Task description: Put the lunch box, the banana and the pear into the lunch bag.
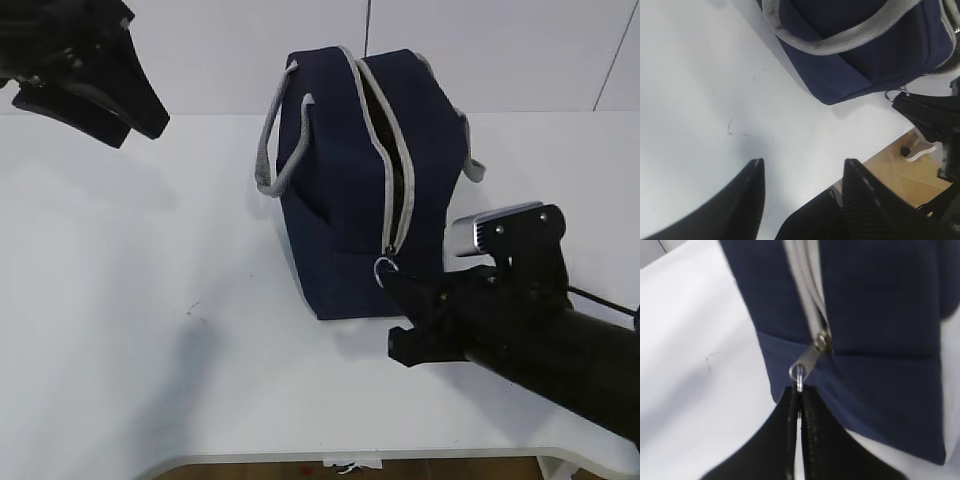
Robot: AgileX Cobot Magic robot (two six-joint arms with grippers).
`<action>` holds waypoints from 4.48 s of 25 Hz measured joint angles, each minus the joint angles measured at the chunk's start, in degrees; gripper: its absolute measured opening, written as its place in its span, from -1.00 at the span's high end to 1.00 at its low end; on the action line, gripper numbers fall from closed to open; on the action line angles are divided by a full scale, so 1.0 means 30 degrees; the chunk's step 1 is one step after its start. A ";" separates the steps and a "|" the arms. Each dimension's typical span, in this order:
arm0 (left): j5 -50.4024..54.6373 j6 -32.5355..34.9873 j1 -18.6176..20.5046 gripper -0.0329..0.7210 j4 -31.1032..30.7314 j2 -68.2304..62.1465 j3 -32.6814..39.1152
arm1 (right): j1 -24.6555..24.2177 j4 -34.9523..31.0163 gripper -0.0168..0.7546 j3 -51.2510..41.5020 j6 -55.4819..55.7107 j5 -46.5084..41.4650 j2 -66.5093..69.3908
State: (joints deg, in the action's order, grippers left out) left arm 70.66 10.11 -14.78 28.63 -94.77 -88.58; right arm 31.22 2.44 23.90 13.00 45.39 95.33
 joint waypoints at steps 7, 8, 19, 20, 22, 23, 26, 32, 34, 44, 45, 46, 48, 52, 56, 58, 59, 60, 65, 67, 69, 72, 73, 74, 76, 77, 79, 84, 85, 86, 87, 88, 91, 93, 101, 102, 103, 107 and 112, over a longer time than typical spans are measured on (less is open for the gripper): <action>0.0000 0.0000 0.0000 -0.10 0.0000 0.0000 0.0000 | 0.0000 0.0035 0.95 0.0000 0.0026 -0.1832 -0.2585; 0.0000 0.0000 0.0000 -0.10 0.0000 0.0000 0.0000 | 0.0000 0.0035 0.95 0.0000 0.0026 -0.2089 -0.2836; 0.0000 0.0000 0.0000 -0.10 0.0065 0.0000 0.0000 | 0.0000 0.0499 0.95 0.0755 0.0026 -0.5650 -0.5793; 0.0000 0.0000 0.0000 -0.10 0.0065 0.0000 0.0000 | 0.0000 0.0639 0.95 0.1116 0.0026 -0.5930 -0.5877; 0.0000 0.0000 0.0000 -0.10 0.0065 0.0000 0.0000 | 0.0000 0.0880 0.95 0.1831 0.0026 -0.6570 -0.5877; 0.0000 0.0000 0.0000 -0.10 0.0065 0.0000 0.0000 | 0.0000 0.0981 0.95 0.2197 0.0026 -0.6965 -0.5877; 0.0000 0.0000 0.0000 -0.10 0.0077 0.0000 0.0000 | 0.0000 0.1547 0.95 0.3135 0.0026 -0.7681 -0.5877; 0.0000 0.0000 0.0000 -0.10 0.0193 0.0000 0.0000 | 0.0000 0.1752 0.95 0.5172 0.0026 -0.9456 -0.5877; 0.0000 0.0000 0.0000 -0.10 0.0352 0.0000 0.0000 | 0.0000 0.1761 0.95 0.5984 0.0044 -1.0145 -0.5877; 0.0000 0.0000 -0.1222 -0.10 0.0337 0.0000 0.0000 | 0.0000 0.1761 0.95 0.9756 0.0044 -1.2347 -0.4711; 0.0000 0.0000 -0.1381 -0.09 0.0236 0.0000 0.0000 | 0.0000 0.1761 0.95 1.0174 0.0044 -1.2551 -0.4525; 0.0000 0.0000 -0.1466 -0.09 0.0121 0.0000 0.0000 | 0.0000 0.1761 0.95 1.0392 0.0044 -1.2651 -0.4449; 0.0000 0.0000 -0.1906 -0.09 -0.0015 0.0000 0.0000 | 0.0000 0.1761 0.95 1.0951 0.0044 -1.2733 -0.4130; 0.0000 0.0000 -0.2416 -0.09 -0.0846 0.0000 0.0000 | 0.0000 0.1761 0.95 1.1913 0.0044 -1.2888 -0.3558; 0.0031 0.0000 -0.2938 -0.09 -0.1661 0.0000 0.0000 | 0.0000 0.1761 0.95 1.2447 0.0044 -1.3239 -0.3422; 0.0031 0.0000 -0.2969 -0.09 -0.1849 0.0000 0.0000 | 0.0000 0.1761 0.95 1.2447 0.0044 -1.3503 -0.3422; 0.0031 0.0000 -0.2969 -0.09 -0.1911 0.0000 0.0000 | 0.0000 0.1761 0.95 1.2447 0.0044 -1.3562 -0.3422; -0.0010 0.0000 -0.2969 -0.09 -0.1946 0.0000 0.0000 | 0.0000 0.1761 0.95 1.2447 0.0044 -1.3608 -0.3409; -0.1090 0.0604 -0.2969 -0.12 -0.1990 -0.0269 0.0000 | 0.0000 0.1423 0.95 1.2447 0.0044 -1.3622 -0.3409; -0.1514 0.0929 -0.2969 -0.13 -0.1951 -0.0537 0.0000 | 0.0000 0.0849 0.95 1.2447 0.0044 -1.3690 -0.3409; -0.2219 0.1742 -0.2969 -0.16 -0.1537 -0.1114 0.0000 | 0.0000 0.0526 0.95 1.2447 0.0044 -1.3690 -0.3409; -0.2787 0.2653 -0.2969 -0.17 -0.0907 -0.1603 0.0000 | 0.0000 0.0280 0.95 1.2478 0.0044 -1.3690 -0.3409; -0.3539 0.3795 -0.2969 -0.17 -0.0136 -0.2006 0.0000 | 0.0000 0.0213 0.95 1.2478 0.0044 -1.3690 -0.3409; -0.3668 0.3961 -0.2969 -0.17 -0.0026 -0.2062 0.0000 | 0.0000 0.0184 0.95 1.2478 0.0044 -1.3690 -0.3409; -0.4558 0.5235 -0.2969 -0.18 0.0712 -0.2374 0.0000 | 0.0000 0.0139 0.95 1.2478 0.0044 -1.3690 -0.3409; -0.4819 0.5585 -0.2969 -0.18 0.1035 -0.2480 0.0000 | 0.0000 0.0139 0.95 1.2478 0.0044 -1.3690 -0.3409; -0.5598 0.6900 -0.2969 -0.18 0.1970 -0.2687 0.0000 | 0.0000 0.0110 0.95 1.2478 0.0044 -1.3690 -0.3409; -0.7238 0.8512 -0.2969 -0.18 0.3509 -0.2769 0.0000 | 0.0000 0.0110 0.95 1.2478 0.0044 -1.3690 -0.3409; -0.7361 0.8566 -0.2969 -0.18 0.3551 -0.2769 0.0000 | 0.0000 0.0099 0.95 1.2478 0.0044 -1.3690 -0.3409; -0.7836 0.8726 -0.2969 -0.18 0.3808 -0.2854 0.0000 | 0.0000 0.0099 0.95 1.2478 0.0044 -1.3690 -0.3409; -0.8001 0.8985 -0.2969 -0.18 0.4147 -0.2899 0.0000 | 0.0000 0.0099 0.95 1.2478 0.0044 -1.3690 -0.3409; -0.8062 0.9340 -0.2969 -0.18 0.4381 -0.2972 0.0000 | 0.0000 0.0066 0.95 1.2478 0.0044 -1.3690 -0.3409; -0.8294 1.0395 -0.2969 -0.16 0.5591 -0.3267 0.0000 | 0.0000 0.0066 0.95 1.2478 0.0044 -1.3690 -0.3409; -0.8339 1.0521 -0.2969 -0.02 0.5922 -0.3309 0.0000 | 0.0000 0.0066 0.95 1.2478 0.0044 -1.3690 -0.3409; -0.7643 1.1541 -0.2969 0.91 0.5505 -0.3373 0.0000 | 0.0000 0.0066 0.95 1.2478 0.0044 -1.3690 -0.3409; -0.7643 1.1541 -0.2969 0.91 0.5505 -0.3373 0.0000 | 0.0000 0.0066 0.95 1.2478 0.0044 -1.3690 -0.3409; -0.7186 1.1616 -0.2969 0.92 0.4834 -0.3373 0.0000 | 0.0000 0.0066 0.95 1.2478 0.0044 -1.3761 -0.3409; -0.6295 1.1662 -0.3013 0.92 0.3299 -0.3334 0.0000 | 0.0000 0.0066 0.95 1.2478 0.0044 -1.3787 -0.3334; -0.5386 1.1662 -0.3013 0.92 0.1916 -0.2830 0.0000 | -0.0085 0.0066 0.95 1.2478 0.0044 -1.3787 -0.3334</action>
State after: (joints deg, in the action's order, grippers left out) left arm 54.51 45.09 -23.82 34.38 -103.26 -88.58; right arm 30.96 2.64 61.33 13.13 4.03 85.33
